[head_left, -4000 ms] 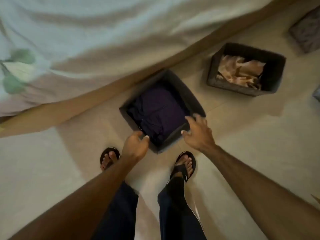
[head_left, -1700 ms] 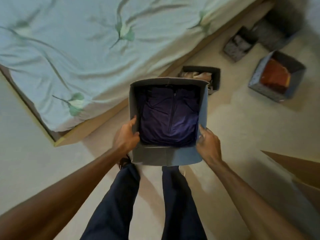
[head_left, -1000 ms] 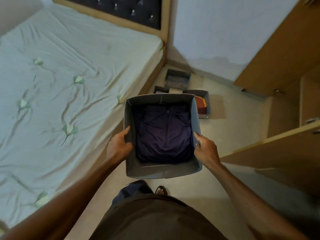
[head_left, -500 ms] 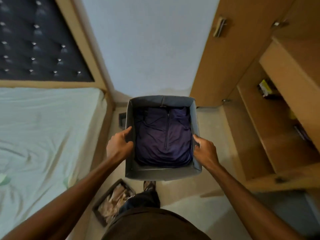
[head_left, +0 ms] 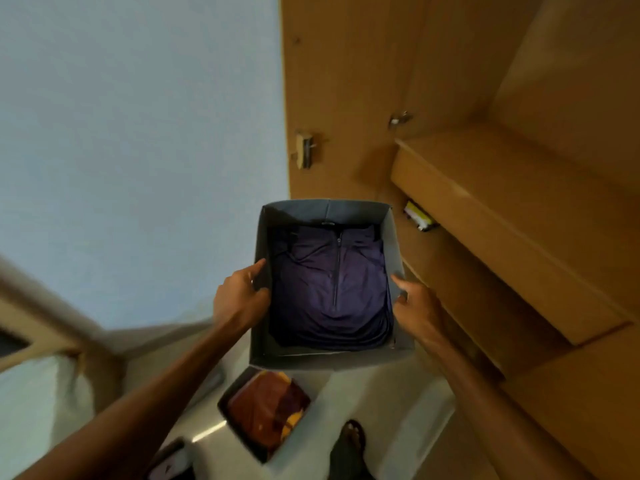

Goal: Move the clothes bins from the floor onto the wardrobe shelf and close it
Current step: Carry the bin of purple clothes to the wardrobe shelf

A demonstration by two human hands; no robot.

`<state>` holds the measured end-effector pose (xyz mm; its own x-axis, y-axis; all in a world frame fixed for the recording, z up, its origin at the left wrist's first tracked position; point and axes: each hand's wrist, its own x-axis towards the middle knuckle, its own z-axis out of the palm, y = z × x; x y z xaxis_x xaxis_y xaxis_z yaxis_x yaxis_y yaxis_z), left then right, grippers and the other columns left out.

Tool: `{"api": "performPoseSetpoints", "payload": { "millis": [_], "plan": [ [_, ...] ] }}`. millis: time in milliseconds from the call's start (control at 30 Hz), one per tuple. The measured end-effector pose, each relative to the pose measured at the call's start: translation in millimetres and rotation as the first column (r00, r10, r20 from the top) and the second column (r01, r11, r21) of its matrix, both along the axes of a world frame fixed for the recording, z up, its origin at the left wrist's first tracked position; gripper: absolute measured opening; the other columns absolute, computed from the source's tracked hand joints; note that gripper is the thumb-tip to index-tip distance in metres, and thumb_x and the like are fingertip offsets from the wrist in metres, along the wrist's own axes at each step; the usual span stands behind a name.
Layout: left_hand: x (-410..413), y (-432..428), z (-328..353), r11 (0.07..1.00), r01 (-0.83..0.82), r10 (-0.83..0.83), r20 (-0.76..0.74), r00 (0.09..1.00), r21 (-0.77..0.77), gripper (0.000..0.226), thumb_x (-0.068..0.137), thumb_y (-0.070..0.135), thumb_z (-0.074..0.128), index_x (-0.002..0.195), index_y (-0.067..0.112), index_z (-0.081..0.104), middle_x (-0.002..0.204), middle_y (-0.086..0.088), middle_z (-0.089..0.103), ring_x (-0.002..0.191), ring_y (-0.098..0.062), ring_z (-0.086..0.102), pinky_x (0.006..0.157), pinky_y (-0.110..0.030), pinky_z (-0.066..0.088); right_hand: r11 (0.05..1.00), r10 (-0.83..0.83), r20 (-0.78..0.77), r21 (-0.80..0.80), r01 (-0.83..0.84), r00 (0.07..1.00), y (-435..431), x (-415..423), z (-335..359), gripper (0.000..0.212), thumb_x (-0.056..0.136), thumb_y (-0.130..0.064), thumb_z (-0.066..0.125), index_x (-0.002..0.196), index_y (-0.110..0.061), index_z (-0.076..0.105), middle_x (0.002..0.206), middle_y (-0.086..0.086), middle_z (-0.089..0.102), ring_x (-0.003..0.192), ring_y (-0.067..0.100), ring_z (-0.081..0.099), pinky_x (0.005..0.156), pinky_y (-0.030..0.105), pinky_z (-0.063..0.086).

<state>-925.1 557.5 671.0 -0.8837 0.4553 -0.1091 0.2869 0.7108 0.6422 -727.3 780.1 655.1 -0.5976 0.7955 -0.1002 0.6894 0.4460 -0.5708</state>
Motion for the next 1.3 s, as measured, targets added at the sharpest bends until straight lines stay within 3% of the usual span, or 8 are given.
{"api": "performPoseSetpoints", "payload": {
  "millis": [167,267,533,633,800,900,1100,1300],
  "plan": [
    [-35,119,27,0.983,0.153,-0.145,-0.083,0.986,0.105,0.062,0.078,0.015,0.058,0.137,0.035,0.051,0.120,-0.010,0.069,0.103,-0.033,0.066,0.085,-0.041,0.055,0.989,-0.083,-0.089,0.117,0.093,0.993,82,-14,42,0.035,0.088,-0.003,0.045,0.117,-0.009,0.064,0.053,0.002,0.045,0.050,0.022,0.041,0.052,0.034,0.037],
    [-43,190,42,0.966,0.235,-0.222,-0.118,0.968,0.104,0.064,0.079,0.015,0.058,0.138,0.036,0.049,0.121,-0.009,0.068,0.103,-0.033,0.066,0.081,-0.035,0.052,0.979,-0.151,-0.074,0.129,0.159,0.986,131,-11,61,0.046,0.090,-0.004,0.043,0.131,-0.018,0.058,0.082,0.017,0.068,0.056,0.024,0.054,0.050,0.029,0.044],
    [-49,358,53,0.880,0.459,-0.457,-0.044,0.888,0.121,0.067,0.074,0.022,0.055,0.138,0.043,0.047,0.107,-0.004,0.072,0.091,-0.032,0.068,0.076,-0.040,0.058,0.912,-0.385,-0.138,0.094,0.399,0.912,240,24,70,0.052,0.089,-0.004,0.043,0.136,-0.023,0.052,0.073,0.000,0.066,0.046,0.008,0.043,0.043,0.020,0.031],
    [-68,436,13,0.772,0.604,-0.613,-0.017,0.790,0.195,0.070,0.065,0.028,0.049,0.129,0.056,0.048,0.107,0.009,0.071,0.094,-0.027,0.071,0.072,-0.042,0.061,0.872,-0.466,-0.158,0.086,0.483,0.870,274,41,66,0.052,0.089,-0.003,0.042,0.137,-0.022,0.051,0.070,-0.008,0.057,0.049,0.002,0.041,0.044,0.016,0.029],
    [-35,515,53,0.668,0.729,-0.728,-0.069,0.682,0.150,0.063,0.077,0.013,0.055,0.138,0.032,0.050,0.101,-0.009,0.073,0.079,-0.030,0.069,0.064,-0.033,0.056,0.776,-0.599,-0.164,0.123,0.618,0.784,331,70,56,0.048,0.091,-0.005,0.044,0.135,-0.019,0.054,0.109,0.018,0.070,0.057,0.006,0.047,0.053,0.015,0.033],
    [-30,572,53,0.604,0.792,-0.781,-0.134,0.610,0.086,0.058,0.078,0.019,0.058,0.134,0.035,0.054,0.112,-0.008,0.072,0.091,-0.033,0.068,0.073,-0.035,0.055,0.712,-0.669,-0.134,0.169,0.682,0.731,362,80,52,0.045,0.091,-0.004,0.046,0.133,-0.018,0.057,0.125,0.016,0.064,0.089,0.032,0.066,0.073,0.019,0.039],
    [-6,671,55,0.371,0.927,-0.923,-0.086,0.375,0.060,0.052,0.082,0.016,0.055,0.132,0.028,0.057,0.118,-0.003,0.070,0.099,-0.029,0.067,0.079,-0.033,0.053,0.562,-0.810,-0.107,0.136,0.816,0.576,402,94,48,0.040,0.089,-0.003,0.048,0.122,-0.018,0.066,0.119,0.015,0.068,0.102,0.035,0.064,0.088,0.035,0.051],
    [50,752,41,0.220,0.938,-0.975,0.055,0.214,0.268,0.037,0.089,-0.002,0.049,0.119,0.014,0.064,0.112,-0.001,0.067,0.107,-0.024,0.063,0.080,-0.021,0.045,0.469,-0.883,0.014,0.061,0.881,0.469,467,175,10,0.032,0.087,-0.009,0.051,0.094,-0.034,0.070,0.109,0.022,0.069,0.097,0.041,0.063,0.088,0.048,0.052]
  ]
}}
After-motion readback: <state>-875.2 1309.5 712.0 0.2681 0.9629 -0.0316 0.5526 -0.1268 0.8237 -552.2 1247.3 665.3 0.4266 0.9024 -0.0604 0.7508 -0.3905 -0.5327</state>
